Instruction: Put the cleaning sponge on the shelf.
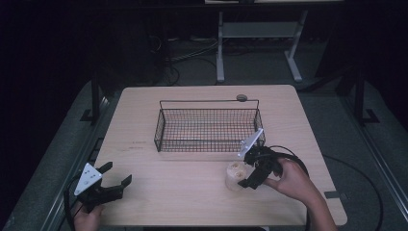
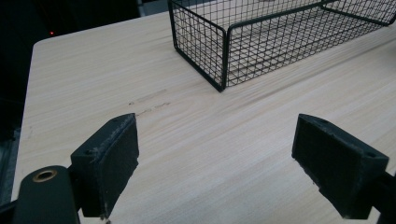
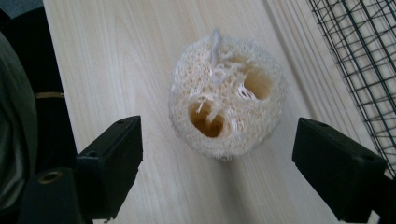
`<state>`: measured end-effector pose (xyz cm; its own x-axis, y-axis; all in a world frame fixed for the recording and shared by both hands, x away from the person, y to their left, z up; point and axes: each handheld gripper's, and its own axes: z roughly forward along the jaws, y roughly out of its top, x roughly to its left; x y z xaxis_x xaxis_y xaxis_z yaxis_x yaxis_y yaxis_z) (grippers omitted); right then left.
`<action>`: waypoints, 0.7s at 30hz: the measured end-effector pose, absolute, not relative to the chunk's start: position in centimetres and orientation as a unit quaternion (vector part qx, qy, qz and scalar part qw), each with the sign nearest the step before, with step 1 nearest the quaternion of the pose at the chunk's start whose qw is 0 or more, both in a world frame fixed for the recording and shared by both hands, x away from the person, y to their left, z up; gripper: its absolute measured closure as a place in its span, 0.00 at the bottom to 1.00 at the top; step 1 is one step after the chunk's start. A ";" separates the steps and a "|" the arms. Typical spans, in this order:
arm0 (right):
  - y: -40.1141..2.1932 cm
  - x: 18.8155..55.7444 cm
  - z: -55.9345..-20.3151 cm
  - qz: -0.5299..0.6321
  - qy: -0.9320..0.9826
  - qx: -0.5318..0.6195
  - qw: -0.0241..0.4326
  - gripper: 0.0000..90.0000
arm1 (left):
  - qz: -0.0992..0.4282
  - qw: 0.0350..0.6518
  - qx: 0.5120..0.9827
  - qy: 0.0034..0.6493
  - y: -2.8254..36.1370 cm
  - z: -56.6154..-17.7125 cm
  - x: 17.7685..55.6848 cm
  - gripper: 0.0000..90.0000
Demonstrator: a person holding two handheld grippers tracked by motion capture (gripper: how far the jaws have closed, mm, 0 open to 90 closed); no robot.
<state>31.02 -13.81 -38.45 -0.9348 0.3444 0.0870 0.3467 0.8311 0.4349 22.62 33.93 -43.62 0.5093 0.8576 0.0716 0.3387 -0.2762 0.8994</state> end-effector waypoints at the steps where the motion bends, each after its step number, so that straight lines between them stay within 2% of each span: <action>1: -13.7 31.1 -38.5 -0.229 -0.957 -0.180 0.002 0.17 | 0.290 0.449 0.744 0.402 34.0 -43.6 22.6 0.16; 21: -11.9 32.5 -39.1 -0.206 -0.960 -0.187 0.020 0.17 | 0.290 0.454 0.740 0.402 34.0 -43.5 22.5 0.15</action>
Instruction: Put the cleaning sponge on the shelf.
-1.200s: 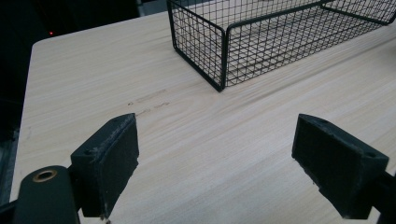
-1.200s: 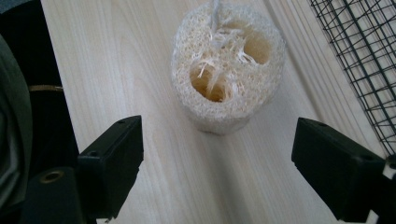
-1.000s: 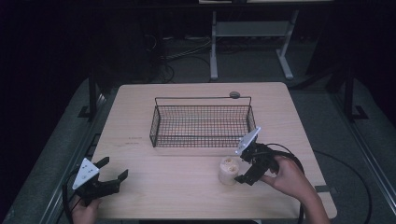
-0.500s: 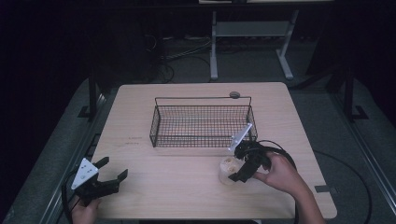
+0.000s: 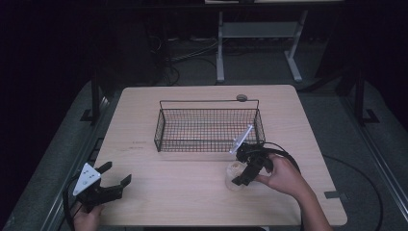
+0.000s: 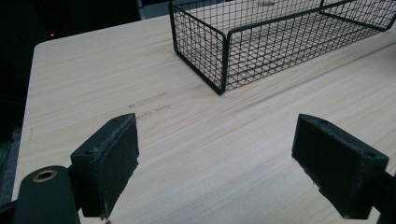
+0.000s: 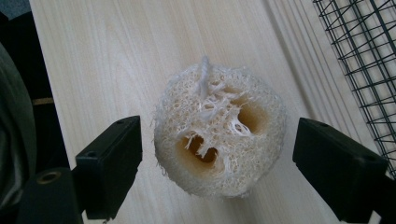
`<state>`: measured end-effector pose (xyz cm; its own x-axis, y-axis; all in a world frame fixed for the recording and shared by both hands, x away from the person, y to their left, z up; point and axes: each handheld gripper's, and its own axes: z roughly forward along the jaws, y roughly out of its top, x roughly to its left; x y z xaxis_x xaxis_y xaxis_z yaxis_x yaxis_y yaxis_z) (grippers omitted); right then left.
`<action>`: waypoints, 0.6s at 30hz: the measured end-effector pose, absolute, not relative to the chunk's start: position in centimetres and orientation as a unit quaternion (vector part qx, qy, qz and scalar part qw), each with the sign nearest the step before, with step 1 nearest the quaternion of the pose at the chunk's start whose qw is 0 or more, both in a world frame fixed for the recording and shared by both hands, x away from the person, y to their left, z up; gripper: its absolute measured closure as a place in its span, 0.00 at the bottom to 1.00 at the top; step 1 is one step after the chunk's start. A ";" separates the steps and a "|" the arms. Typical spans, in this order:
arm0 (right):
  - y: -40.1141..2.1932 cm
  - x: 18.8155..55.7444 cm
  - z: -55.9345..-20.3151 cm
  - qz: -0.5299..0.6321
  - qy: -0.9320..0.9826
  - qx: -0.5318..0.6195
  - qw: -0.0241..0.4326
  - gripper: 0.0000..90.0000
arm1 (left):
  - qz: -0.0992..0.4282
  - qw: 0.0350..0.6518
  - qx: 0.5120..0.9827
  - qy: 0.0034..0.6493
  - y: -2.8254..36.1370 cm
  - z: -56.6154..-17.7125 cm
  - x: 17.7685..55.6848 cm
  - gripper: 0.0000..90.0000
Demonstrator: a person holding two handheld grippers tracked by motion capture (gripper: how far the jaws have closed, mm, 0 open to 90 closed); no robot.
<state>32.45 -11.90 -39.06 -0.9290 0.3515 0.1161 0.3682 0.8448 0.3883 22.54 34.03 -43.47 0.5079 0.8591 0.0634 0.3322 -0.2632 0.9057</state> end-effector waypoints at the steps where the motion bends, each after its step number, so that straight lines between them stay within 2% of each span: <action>1: -11.9 32.5 -39.1 -0.206 -0.960 -0.187 0.020 0.17 | 0.290 0.454 0.740 0.402 34.0 -43.5 22.5 0.16; 11: -11.0 32.7 -38.9 -0.193 -0.964 -0.182 0.018 0.18 | 0.290 0.454 0.740 0.403 34.0 -43.5 22.5 0.15; 18: -10.8 32.9 -39.4 -0.182 -0.965 -0.186 0.018 0.23 | 0.290 0.455 0.739 0.403 34.1 -43.5 22.5 0.15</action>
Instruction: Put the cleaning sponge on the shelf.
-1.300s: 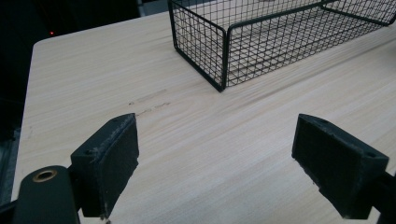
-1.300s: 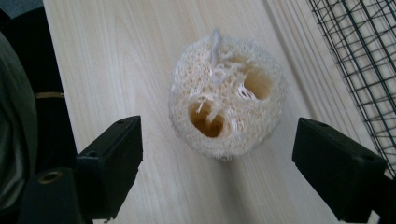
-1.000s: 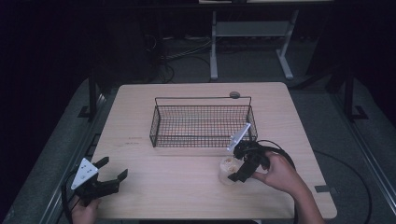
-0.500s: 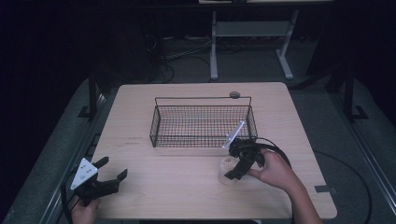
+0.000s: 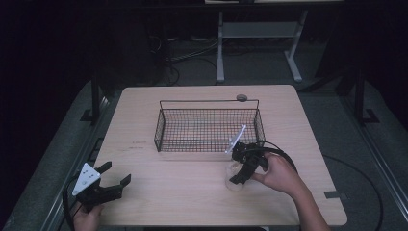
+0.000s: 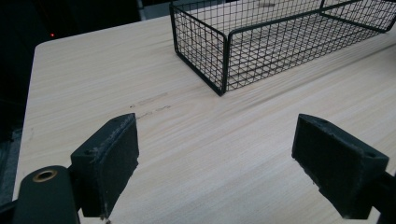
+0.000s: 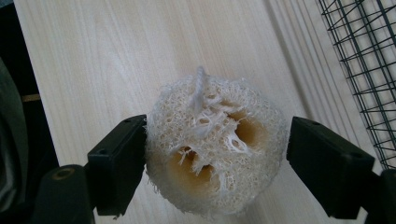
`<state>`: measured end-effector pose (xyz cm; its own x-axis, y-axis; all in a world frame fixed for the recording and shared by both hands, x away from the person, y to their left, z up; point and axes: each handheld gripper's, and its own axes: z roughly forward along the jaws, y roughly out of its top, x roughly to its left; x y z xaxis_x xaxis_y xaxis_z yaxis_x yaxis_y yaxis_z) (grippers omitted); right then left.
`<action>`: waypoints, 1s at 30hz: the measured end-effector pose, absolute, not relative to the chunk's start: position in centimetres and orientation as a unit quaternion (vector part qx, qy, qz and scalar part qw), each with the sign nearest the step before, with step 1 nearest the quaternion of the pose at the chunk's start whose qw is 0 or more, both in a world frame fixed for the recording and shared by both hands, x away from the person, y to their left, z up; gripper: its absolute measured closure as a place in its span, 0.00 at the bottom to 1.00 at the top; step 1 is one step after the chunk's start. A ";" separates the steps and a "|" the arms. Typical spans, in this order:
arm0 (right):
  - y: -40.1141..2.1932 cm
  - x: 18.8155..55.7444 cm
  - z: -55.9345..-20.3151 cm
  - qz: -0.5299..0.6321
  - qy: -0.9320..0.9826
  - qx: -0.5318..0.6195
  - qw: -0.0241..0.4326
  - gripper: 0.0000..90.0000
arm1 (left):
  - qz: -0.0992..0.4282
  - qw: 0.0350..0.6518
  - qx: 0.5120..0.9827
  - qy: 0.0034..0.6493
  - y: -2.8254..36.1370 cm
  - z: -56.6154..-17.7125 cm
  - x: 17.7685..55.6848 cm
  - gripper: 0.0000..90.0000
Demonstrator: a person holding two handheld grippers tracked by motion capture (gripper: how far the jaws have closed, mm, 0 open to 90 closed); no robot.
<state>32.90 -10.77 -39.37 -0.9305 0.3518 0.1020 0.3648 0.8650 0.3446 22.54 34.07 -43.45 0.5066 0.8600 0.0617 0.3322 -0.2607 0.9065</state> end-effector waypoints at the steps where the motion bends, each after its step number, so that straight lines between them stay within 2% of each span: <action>1: -10.7 32.9 -39.4 -0.181 -0.966 -0.185 0.018 0.23 | 0.290 0.455 0.739 0.403 34.1 -43.5 22.5 0.16; 5: -10.7 32.9 -39.6 -0.175 -0.967 -0.186 0.019 0.27 | 0.290 0.455 0.739 0.404 34.1 -43.4 22.5 0.15; 6: -10.6 32.9 -39.6 -0.174 -0.967 -0.186 0.021 0.31 | 0.290 0.456 0.738 0.405 34.1 -43.4 22.5 0.15; 30: -11.8 33.1 -38.5 -0.197 -0.960 -0.198 0.030 0.31 | 0.291 0.456 0.738 0.405 34.1 -43.5 22.5 0.16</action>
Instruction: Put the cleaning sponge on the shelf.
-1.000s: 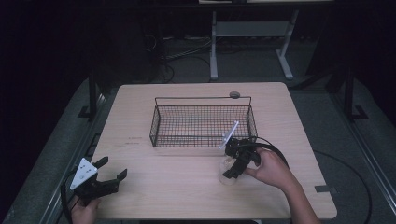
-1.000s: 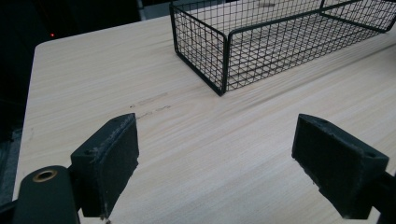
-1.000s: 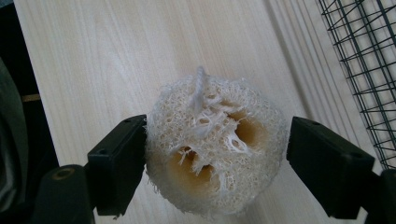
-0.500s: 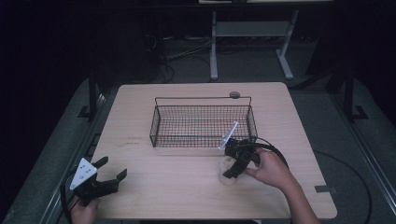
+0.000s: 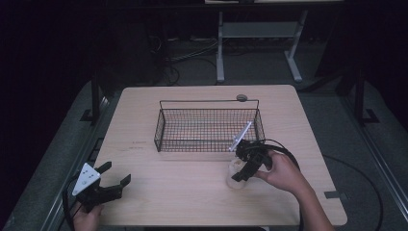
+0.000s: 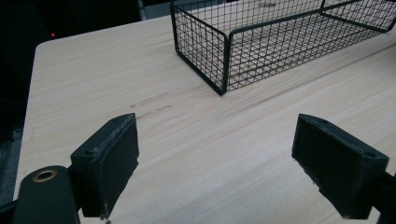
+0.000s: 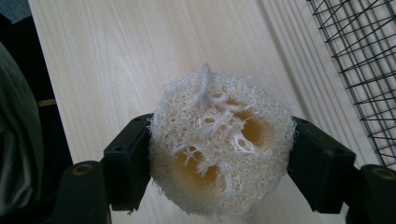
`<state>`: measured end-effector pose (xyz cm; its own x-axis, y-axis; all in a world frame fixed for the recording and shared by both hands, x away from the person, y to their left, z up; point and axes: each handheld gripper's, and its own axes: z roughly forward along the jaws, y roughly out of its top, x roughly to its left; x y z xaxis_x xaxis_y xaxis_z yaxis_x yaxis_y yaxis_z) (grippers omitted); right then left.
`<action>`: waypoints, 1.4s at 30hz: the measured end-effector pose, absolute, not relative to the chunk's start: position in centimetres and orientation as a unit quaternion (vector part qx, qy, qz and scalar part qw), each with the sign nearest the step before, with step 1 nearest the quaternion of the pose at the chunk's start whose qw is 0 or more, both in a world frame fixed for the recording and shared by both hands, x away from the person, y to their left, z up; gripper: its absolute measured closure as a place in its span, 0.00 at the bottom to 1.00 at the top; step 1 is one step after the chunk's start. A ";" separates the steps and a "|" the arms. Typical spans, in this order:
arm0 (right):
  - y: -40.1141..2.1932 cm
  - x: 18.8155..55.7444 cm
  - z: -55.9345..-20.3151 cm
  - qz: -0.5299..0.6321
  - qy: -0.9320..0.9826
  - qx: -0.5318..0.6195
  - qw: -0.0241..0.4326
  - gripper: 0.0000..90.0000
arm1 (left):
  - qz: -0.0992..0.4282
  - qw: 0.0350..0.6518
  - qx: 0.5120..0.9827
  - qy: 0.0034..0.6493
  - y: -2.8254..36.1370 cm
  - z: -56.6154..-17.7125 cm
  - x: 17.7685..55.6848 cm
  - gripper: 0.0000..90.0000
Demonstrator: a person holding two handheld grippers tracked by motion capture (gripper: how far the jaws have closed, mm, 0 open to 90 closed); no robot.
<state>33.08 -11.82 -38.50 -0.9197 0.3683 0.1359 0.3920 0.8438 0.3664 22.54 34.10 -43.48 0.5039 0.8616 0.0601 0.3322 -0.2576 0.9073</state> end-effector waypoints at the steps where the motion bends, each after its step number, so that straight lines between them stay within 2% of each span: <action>1: -11.8 33.1 -38.4 -0.197 -0.960 -0.198 0.030 0.31 | 0.291 0.456 0.738 0.405 34.1 -43.5 22.5 0.15; 42: -12.4 36.3 -32.9 -0.205 -0.956 -0.210 -0.002 0.31 | 0.292 0.456 0.737 0.404 34.1 -43.4 22.4 0.15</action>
<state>36.35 -12.45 -32.88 -0.9117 0.4024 0.0826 0.4009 0.8277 0.3927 22.43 34.15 -43.39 0.5031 0.8621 0.0610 0.3296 -0.2567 0.9086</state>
